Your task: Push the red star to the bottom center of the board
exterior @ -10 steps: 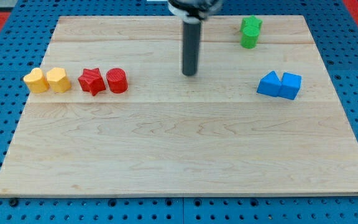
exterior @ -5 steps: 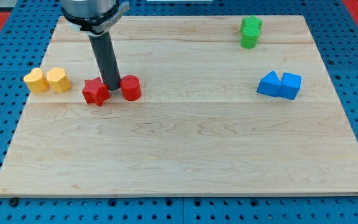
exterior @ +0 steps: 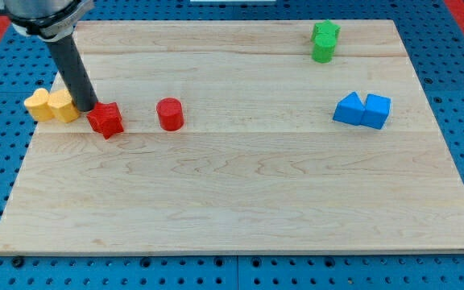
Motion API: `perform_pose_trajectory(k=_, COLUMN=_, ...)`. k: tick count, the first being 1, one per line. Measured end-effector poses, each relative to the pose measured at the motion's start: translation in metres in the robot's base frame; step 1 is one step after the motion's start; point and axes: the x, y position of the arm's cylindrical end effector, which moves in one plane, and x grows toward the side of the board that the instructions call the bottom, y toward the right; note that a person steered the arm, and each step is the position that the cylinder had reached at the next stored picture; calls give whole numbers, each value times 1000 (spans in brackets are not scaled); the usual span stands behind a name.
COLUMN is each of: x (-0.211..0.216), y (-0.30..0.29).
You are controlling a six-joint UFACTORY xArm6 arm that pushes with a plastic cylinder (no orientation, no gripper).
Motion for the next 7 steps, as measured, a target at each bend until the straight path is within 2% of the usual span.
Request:
perform_pose_trajectory(k=1, x=19, y=16)
perform_pose_trajectory(k=3, x=55, y=89)
perform_pose_trajectory(k=5, x=43, y=121)
perform_pose_trajectory(k=6, x=71, y=161)
perform_pose_trajectory(k=7, x=69, y=182)
